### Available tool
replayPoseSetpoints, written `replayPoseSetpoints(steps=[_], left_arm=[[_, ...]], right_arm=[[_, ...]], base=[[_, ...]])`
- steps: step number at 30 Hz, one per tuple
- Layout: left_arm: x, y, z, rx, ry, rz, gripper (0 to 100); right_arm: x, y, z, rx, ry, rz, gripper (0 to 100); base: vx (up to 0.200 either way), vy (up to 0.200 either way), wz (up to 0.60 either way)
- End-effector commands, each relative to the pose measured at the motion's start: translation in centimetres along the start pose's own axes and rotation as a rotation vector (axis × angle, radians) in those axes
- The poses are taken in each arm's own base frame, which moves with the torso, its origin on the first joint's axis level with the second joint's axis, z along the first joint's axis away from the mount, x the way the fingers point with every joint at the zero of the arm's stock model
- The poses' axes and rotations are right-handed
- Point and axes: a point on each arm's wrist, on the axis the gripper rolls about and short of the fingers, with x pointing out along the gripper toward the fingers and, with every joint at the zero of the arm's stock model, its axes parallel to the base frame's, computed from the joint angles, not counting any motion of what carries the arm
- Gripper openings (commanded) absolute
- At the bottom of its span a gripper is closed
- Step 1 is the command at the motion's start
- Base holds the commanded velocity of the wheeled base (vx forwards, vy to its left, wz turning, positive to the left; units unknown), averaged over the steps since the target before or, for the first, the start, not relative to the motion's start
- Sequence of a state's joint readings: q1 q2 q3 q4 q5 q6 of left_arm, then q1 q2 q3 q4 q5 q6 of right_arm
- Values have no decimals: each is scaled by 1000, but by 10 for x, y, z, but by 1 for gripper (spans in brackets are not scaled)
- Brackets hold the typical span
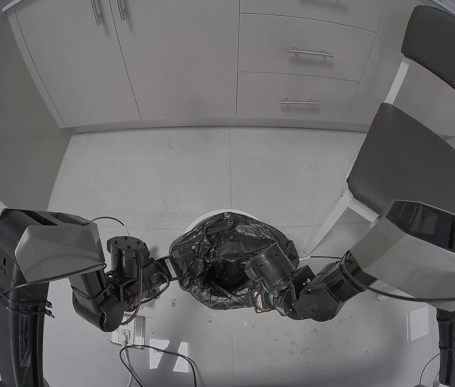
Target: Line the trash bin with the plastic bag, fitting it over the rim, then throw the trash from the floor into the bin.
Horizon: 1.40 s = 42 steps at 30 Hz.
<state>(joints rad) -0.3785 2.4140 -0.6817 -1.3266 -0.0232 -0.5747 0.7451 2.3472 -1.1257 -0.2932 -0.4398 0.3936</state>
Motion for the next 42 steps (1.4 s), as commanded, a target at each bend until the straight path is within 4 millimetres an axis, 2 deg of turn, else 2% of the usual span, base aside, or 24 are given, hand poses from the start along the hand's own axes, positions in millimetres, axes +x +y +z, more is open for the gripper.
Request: replayPoseSetpoints(steps=[1, 4, 8, 11, 12, 15, 21, 29, 42], left_arm=[[1, -1, 1, 6, -4, -3, 100], [3, -2, 4, 20, -18, -10, 100], [6, -4, 7, 89, -34, -17, 100], [11, -1, 7, 148, -40, -12, 100], [15, 2, 9, 177, -45, -11, 100], [24, 7, 10, 191, -51, -8, 100], [39, 13, 5, 219, -45, -1, 100], [48, 8, 16, 224, -56, 4, 100], [46, 7, 25, 218, -83, 3, 100]], right_arm=[[-27, -3, 30, 38, -77, 28, 100], [-43, -7, 57, 71, -138, 42, 100], [-53, -8, 91, 64, -226, 52, 100], [-48, -8, 105, 31, -262, 40, 100], [-36, -8, 109, 12, -267, 24, 100], [-14, -5, 109, 5, -260, 4, 100], [13, 2, 112, 12, -268, -2, 100], [24, 6, 119, 27, -293, 1, 100], [42, 11, 115, 29, -292, -27, 100]], base=[[0, 0, 0], [0, 0, 0], [0, 0, 0], [0, 0, 0], [0, 0, 0], [0, 0, 0], [0, 0, 0], [0, 0, 0], [0, 0, 0]])
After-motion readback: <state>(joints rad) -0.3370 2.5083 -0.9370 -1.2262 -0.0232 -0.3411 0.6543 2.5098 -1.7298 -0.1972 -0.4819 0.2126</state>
